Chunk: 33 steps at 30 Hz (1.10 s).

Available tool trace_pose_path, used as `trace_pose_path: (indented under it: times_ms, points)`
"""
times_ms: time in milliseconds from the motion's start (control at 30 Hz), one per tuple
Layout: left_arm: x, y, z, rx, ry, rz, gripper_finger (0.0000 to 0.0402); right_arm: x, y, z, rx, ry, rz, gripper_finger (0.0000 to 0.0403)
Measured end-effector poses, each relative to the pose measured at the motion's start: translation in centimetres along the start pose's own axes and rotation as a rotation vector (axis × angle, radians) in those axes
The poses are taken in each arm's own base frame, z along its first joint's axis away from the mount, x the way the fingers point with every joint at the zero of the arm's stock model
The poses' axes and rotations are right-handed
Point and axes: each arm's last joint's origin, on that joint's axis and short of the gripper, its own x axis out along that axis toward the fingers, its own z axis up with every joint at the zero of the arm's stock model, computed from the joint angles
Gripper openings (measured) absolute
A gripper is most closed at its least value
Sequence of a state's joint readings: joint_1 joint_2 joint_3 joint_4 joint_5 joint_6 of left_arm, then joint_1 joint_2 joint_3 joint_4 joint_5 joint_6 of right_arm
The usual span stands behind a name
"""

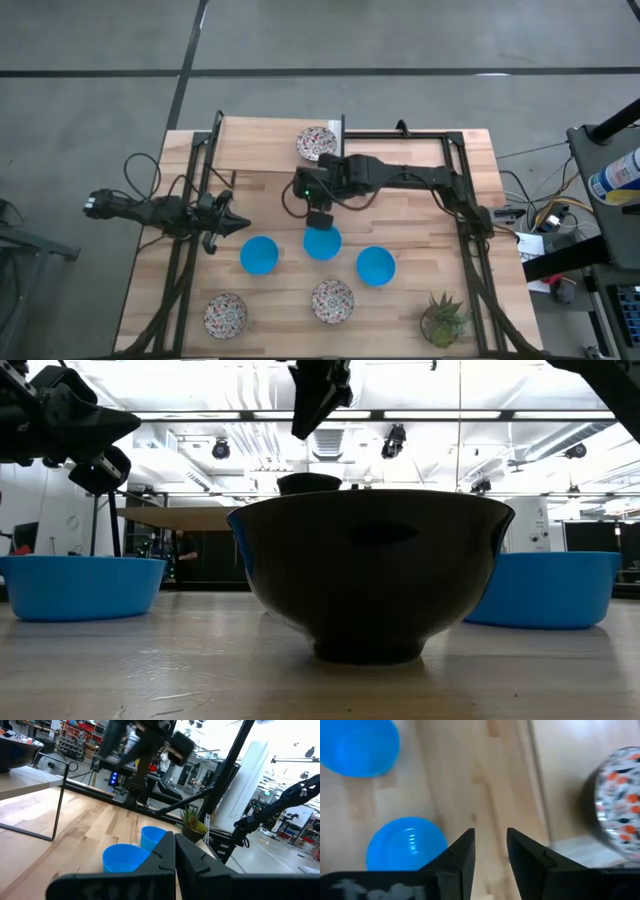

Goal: Pick & Place Mini bowls
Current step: Stack the right white patterned bowl on top of the white patterned bowl on the shelf

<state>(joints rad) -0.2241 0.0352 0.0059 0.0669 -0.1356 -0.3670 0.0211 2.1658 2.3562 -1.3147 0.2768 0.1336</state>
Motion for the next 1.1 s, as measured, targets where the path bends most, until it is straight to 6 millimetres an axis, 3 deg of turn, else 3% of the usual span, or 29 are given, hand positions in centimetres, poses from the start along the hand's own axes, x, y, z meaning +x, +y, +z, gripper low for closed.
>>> trace_pose_path:
  times_ms: [300, 567, 833, 1100]
  points:
    - [0.0, 0.0, 0.0, 0.000, 0.000, 0.000, 0.0000, -1.1, 3.6, -1.2, -0.036, 0.085, 0.248, 0.0089]
    - [0.0, 0.0, 0.0, 0.000, 0.000, 0.000, 0.0000, -2.3, 6.2, -3.4, -0.115, 0.299, 0.514, 0.0070]
    - [0.0, 0.0, 0.0, 0.000, 0.000, 0.000, 0.0000, -3.1, 9.0, -4.3, -0.192, 0.298, 0.542, 0.0076]
    - [0.0, 0.0, 0.0, 0.000, 0.000, 0.000, 0.0000, -1.2, 9.8, -4.5, -0.110, 0.303, 0.498, 0.0127]
